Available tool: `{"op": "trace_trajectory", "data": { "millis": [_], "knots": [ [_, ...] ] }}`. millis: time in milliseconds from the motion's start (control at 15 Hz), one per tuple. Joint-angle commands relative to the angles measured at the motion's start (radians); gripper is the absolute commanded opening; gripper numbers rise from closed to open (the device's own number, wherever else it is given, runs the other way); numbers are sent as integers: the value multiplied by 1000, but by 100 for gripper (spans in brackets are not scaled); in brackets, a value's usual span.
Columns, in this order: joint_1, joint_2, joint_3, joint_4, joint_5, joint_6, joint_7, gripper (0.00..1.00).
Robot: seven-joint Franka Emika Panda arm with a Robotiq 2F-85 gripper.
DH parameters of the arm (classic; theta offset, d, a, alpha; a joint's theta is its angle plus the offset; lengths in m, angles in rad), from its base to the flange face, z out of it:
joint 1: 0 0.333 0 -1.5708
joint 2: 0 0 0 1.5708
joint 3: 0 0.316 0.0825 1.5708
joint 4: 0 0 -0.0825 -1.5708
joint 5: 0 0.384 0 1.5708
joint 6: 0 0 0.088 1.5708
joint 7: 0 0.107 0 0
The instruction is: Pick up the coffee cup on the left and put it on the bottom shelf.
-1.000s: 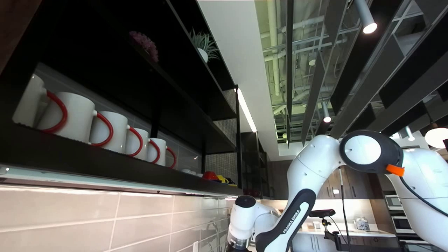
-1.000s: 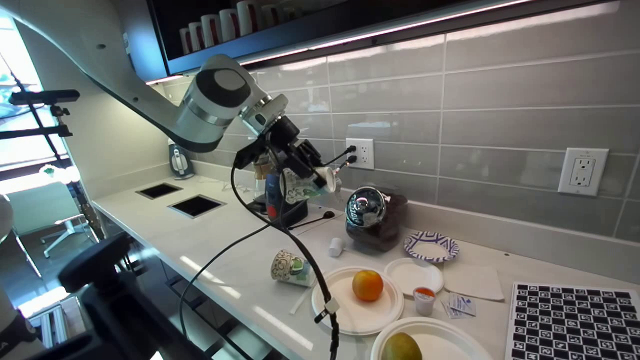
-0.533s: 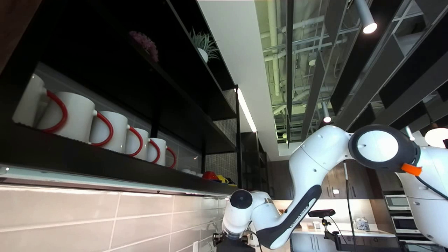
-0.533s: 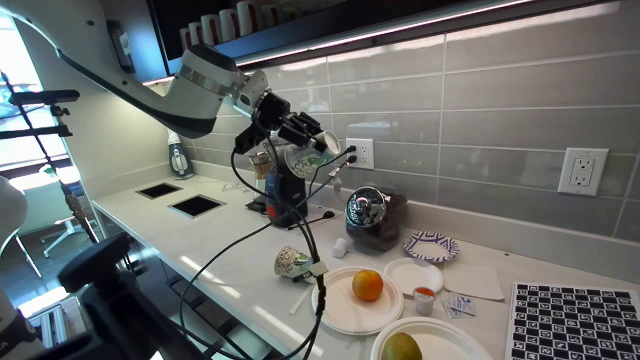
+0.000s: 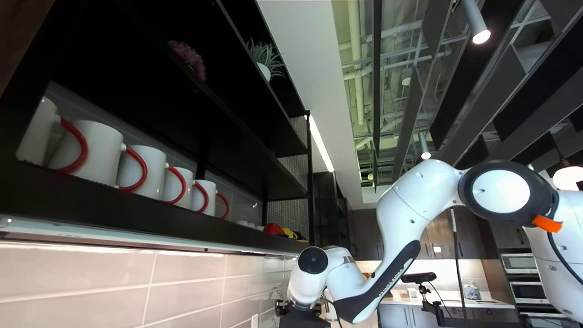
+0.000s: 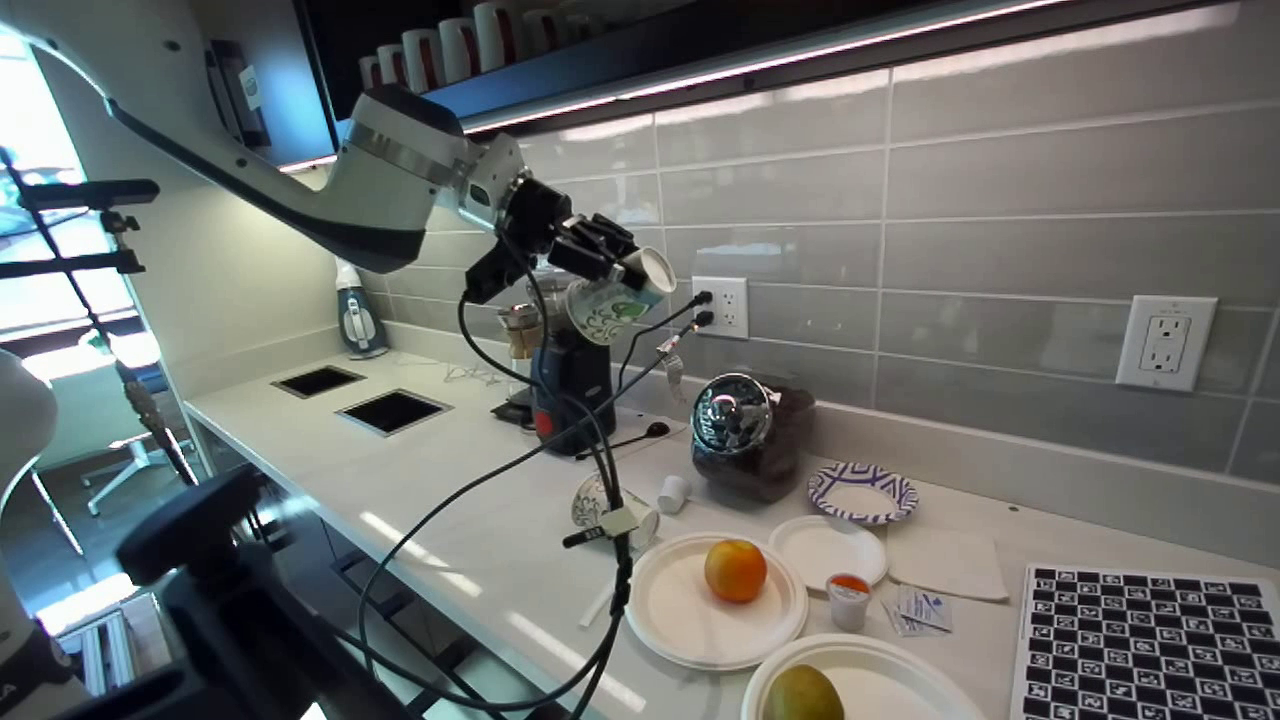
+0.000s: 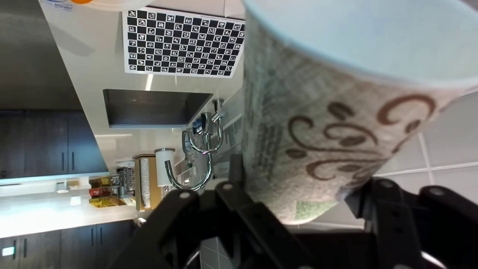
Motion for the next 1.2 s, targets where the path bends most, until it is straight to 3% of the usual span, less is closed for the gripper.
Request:
{"op": "trace_trajectory", "data": {
  "millis": [0,200,267,667,1133],
  "knots": [
    [83,105,-86,3,-30,2,17,38],
    [182,195,-187,-17,-33,11,5,38],
    [163,274,-193,-32,12,58,-14,38],
    [285,457,-360,-79,13,90,-44,38],
    [281,632,-441,-92,-12,221,-79,38]
  ]
}}
